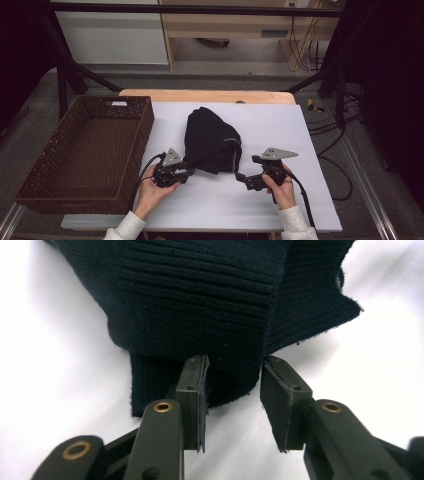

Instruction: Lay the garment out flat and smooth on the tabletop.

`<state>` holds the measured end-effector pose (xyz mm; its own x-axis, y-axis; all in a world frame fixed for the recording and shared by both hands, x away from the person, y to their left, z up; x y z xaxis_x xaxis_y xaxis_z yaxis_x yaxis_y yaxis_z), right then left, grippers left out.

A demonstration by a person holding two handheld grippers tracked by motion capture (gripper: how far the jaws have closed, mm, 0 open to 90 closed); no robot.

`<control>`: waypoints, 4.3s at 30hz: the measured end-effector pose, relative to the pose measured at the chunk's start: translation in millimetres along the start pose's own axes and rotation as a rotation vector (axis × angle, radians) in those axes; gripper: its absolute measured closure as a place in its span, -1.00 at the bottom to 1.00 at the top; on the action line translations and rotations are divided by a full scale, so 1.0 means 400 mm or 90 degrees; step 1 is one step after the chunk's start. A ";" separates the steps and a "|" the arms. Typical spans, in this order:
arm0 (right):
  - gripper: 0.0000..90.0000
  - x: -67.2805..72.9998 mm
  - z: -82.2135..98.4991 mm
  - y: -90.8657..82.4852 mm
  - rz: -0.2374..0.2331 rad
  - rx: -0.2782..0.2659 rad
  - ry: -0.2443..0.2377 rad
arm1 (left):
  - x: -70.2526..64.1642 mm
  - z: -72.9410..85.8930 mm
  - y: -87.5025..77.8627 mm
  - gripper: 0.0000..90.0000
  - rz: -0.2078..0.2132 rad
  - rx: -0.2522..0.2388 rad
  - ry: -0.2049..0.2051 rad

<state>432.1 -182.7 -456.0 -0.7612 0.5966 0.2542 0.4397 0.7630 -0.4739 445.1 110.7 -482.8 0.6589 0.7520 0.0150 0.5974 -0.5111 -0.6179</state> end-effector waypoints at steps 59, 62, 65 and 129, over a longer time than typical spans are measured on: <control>0.87 0.042 -0.132 -0.020 0.034 -0.041 0.034 | 0.006 -0.058 -0.144 0.92 0.018 -0.077 -0.062; 0.87 0.047 -0.136 -0.050 0.037 -0.048 0.029 | -0.002 -0.063 -0.155 0.92 0.023 -0.079 -0.058; 0.87 0.051 -0.130 -0.076 0.046 -0.048 0.032 | -0.011 -0.061 -0.159 0.92 0.024 -0.074 -0.058; 0.72 0.054 -0.157 0.091 0.169 0.002 -0.034 | -0.122 -0.034 -0.077 -0.13 0.093 -0.067 -0.004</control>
<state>461.6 -126.3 -414.7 -0.6430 0.7621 0.0756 0.6262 0.5801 -0.5209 400.7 84.1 -453.7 0.7402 0.6683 -0.0740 0.5396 -0.6560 -0.5277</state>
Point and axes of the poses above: each handheld gripper's, and its own axes: y roughly forward along the jaws, z roughly out of its underside, x roughly to its left, the point moved 3 cm from there along y, roughly forward along the jaws, and after that the axes turned 7 degrees about -z, right-handed, at the moved point
